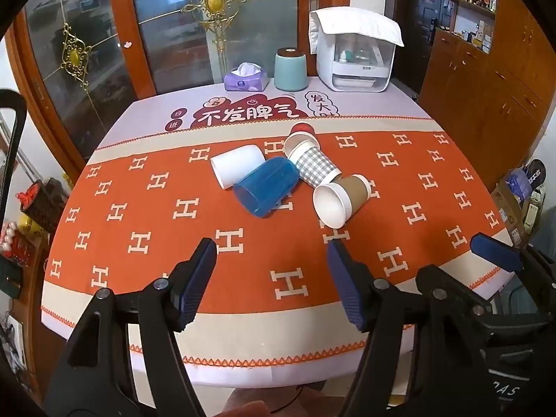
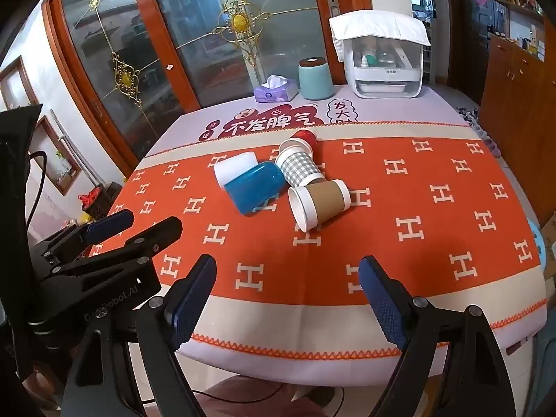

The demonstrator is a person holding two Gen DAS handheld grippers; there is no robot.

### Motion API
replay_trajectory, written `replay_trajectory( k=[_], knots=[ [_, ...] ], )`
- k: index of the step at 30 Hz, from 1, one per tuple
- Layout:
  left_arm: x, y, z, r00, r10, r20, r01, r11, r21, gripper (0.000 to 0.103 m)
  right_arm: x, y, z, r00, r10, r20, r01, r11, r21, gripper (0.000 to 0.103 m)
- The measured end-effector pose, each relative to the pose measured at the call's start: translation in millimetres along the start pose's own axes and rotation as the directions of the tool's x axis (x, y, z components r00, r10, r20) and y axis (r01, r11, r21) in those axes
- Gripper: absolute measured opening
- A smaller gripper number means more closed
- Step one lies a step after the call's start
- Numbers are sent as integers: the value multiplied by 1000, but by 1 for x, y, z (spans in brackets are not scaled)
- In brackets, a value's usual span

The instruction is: Flip cup upside down

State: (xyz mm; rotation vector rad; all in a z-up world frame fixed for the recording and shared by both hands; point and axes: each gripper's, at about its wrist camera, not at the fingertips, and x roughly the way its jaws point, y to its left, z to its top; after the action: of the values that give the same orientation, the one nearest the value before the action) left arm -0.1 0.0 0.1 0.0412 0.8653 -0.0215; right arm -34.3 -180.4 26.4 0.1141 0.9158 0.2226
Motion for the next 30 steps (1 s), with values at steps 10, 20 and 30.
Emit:
replay_trajectory(
  k=[10,20,30],
  knots=[
    [0,5,-10,1000,2,-9,-2,1000,-5,63,3,5,-1,1000,-1,-5,1,1000,1,85],
    [6,11,-7,999,-12,-41,11,999,-31,63,2,6,-2,1000,-1,-5,1,1000,-2,85],
    [8,14,-9,999,-10,-42,8,999,-49,63,5,9,-3,1000,-5,-5,5,1000,-6,85]
  ],
)
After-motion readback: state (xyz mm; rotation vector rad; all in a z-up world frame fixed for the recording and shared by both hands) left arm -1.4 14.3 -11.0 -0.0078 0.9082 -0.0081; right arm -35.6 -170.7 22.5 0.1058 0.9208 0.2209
